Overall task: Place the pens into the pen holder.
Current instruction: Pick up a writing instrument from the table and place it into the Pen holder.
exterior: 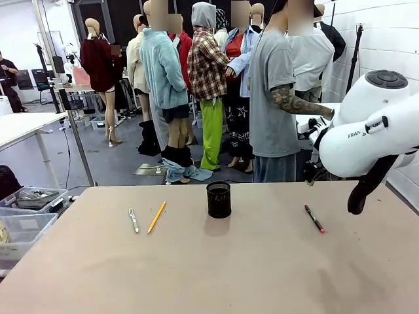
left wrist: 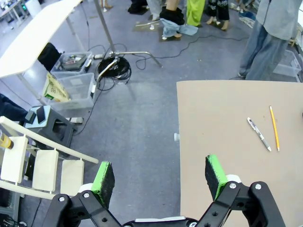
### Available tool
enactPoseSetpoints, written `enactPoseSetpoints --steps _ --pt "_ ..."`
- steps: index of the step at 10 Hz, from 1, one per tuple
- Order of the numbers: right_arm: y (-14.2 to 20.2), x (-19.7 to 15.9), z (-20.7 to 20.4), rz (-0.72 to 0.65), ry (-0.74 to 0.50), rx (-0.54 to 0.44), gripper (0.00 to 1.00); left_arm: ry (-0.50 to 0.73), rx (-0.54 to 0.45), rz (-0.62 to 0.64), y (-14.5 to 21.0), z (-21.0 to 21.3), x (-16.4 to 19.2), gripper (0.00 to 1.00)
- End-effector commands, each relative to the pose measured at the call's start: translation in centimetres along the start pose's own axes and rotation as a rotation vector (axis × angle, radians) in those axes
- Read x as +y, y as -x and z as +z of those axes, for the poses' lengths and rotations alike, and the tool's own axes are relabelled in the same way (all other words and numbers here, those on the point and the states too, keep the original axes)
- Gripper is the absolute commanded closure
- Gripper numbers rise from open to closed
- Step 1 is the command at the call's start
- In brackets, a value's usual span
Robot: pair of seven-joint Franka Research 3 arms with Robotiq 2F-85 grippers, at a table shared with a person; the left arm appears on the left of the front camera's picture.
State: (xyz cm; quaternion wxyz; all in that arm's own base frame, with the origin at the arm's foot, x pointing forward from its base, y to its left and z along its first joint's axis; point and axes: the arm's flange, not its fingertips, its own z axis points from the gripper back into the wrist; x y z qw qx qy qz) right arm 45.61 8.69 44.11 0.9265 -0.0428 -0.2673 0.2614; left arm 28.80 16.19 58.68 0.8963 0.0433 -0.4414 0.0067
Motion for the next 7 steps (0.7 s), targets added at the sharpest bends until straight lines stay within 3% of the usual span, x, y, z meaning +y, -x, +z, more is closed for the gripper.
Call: enactPoseSetpoints --steps 1,3,7 --pt "-0.8 0.4 -0.5 -0.016 0.05 0.105 0.0 -0.004 -0.012 0.017 -0.2 -0.1 0.0 0.0" --pt "-3.1 -2.0 -5.6 -0.044 -0.063 0.278 0.0 -0.004 -0.012 0.017 -0.2 -0.1 0.0 0.0" --pt "-2.5 -3.6 -11.8 -0.098 -0.208 0.377 0.0 -0.004 -0.012 0.017 -0.2 -0.1 0.0 0.0"
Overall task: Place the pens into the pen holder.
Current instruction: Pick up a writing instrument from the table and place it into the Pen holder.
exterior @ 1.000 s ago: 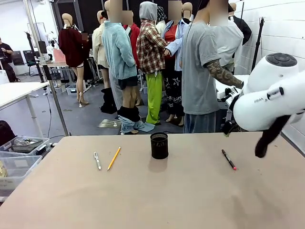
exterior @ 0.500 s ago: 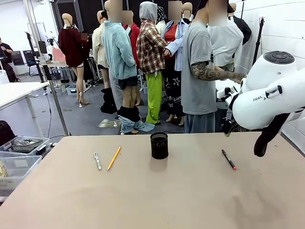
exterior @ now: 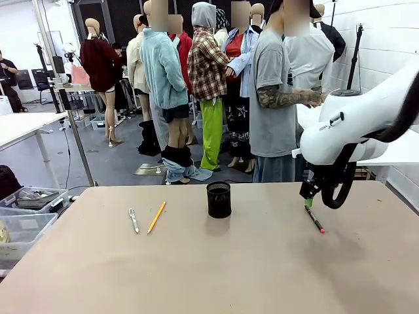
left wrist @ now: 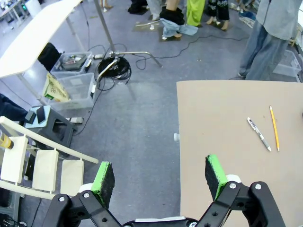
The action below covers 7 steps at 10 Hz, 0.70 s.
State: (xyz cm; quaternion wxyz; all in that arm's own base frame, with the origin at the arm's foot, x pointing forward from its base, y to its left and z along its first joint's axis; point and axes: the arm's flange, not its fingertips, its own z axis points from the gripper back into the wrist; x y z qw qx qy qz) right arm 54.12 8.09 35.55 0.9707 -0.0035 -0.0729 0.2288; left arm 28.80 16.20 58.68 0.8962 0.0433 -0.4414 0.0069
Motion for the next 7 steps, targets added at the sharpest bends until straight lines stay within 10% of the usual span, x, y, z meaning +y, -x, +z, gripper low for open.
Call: enactPoseSetpoints --steps 1,7 --pt "-0.8 -0.9 -0.6 -0.017 -0.032 0.046 0.0 -0.004 -0.012 0.017 -0.2 -0.1 0.0 0.0" --pt "-2.4 0.6 -5.3 -0.04 0.035 0.142 0.0 -0.004 -0.012 0.017 -0.2 -0.1 0.0 0.0"
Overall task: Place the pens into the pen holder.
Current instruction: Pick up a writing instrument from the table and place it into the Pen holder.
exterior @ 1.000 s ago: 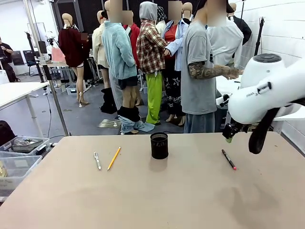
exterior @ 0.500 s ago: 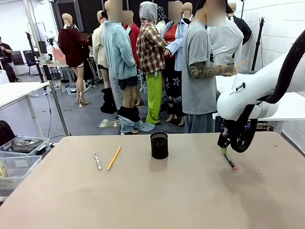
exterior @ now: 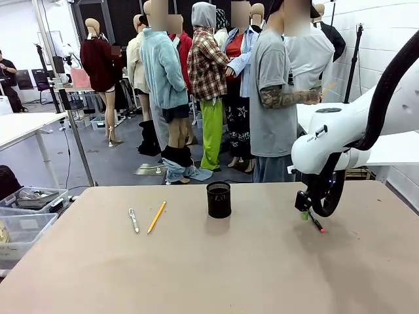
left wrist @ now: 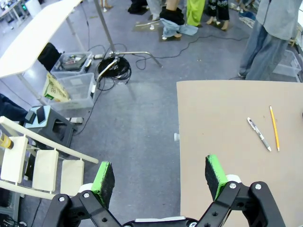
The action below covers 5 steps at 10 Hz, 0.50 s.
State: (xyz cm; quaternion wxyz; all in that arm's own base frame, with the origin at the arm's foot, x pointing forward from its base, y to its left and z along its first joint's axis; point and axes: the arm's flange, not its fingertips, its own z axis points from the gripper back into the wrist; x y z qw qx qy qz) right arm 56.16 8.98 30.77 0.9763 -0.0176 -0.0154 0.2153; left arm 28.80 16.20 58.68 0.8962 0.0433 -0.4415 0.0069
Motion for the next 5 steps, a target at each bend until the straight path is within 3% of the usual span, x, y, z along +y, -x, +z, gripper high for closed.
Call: enactPoseSetpoints --steps 1,2,3,5 --pt "-0.89 0.46 -0.47 -0.039 0.047 0.029 0.0 -0.004 -0.011 0.017 -0.18 -0.12 -0.03 0.0" --pt "-0.86 0.28 -0.68 -0.054 0.054 0.032 0.0 -0.004 -0.011 0.017 -0.18 -0.12 -0.03 0.0" --pt "-0.76 0.33 -0.63 -0.05 0.058 0.024 0.07 -0.004 -0.011 0.017 -0.18 -0.12 -0.03 0.0" --pt "-0.97 0.41 -1.34 -0.052 0.042 0.026 0.47 -0.004 -0.011 0.017 -0.18 -0.12 -0.03 0.0"
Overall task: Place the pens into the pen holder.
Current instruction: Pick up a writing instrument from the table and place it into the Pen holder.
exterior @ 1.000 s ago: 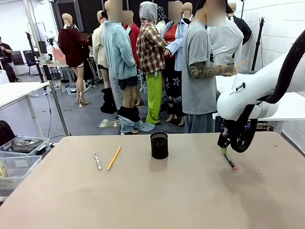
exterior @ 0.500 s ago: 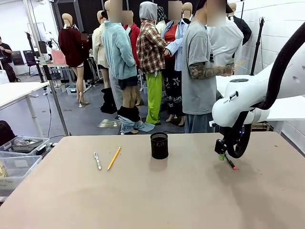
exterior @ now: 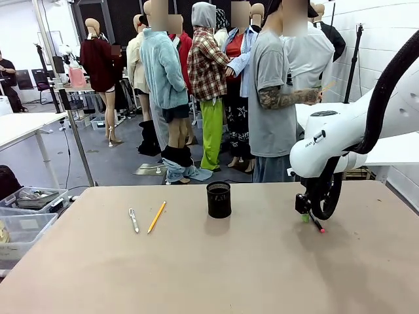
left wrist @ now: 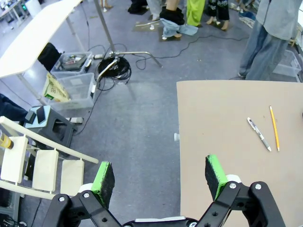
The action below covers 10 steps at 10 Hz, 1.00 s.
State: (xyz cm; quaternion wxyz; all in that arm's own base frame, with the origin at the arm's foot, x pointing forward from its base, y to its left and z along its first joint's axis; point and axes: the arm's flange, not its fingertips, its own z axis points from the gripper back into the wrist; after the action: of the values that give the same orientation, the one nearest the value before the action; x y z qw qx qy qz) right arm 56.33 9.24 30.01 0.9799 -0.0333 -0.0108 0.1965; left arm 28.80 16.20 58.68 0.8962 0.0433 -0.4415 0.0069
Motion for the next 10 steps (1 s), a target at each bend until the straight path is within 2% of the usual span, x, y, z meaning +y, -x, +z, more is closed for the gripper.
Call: enactPoseSetpoints --steps 1,2,3,7,10 --pt "-0.8 0.4 -0.9 -0.01 -0.004 0.011 0.67 -0.004 -0.011 0.017 -0.2 -0.1 0.0 0.0" --pt "-0.8 0.4 -1.0 -0.023 -0.003 0.017 0.87 -0.004 -0.011 0.017 -0.2 -0.1 0.0 0.0" --pt "-0.8 0.6 -0.7 -0.032 0.005 0.017 1.0 -0.004 -0.011 0.017 -0.2 -0.1 0.0 0.0" --pt "-1.5 1.1 -0.5 0.005 -0.008 0.034 1.0 -0.004 -0.011 0.017 -0.2 -0.1 0.0 0.0" --pt "-0.9 0.8 1.8 0.084 -0.039 -0.018 1.0 -0.004 -0.011 0.017 -0.2 -0.1 0.0 0.0"
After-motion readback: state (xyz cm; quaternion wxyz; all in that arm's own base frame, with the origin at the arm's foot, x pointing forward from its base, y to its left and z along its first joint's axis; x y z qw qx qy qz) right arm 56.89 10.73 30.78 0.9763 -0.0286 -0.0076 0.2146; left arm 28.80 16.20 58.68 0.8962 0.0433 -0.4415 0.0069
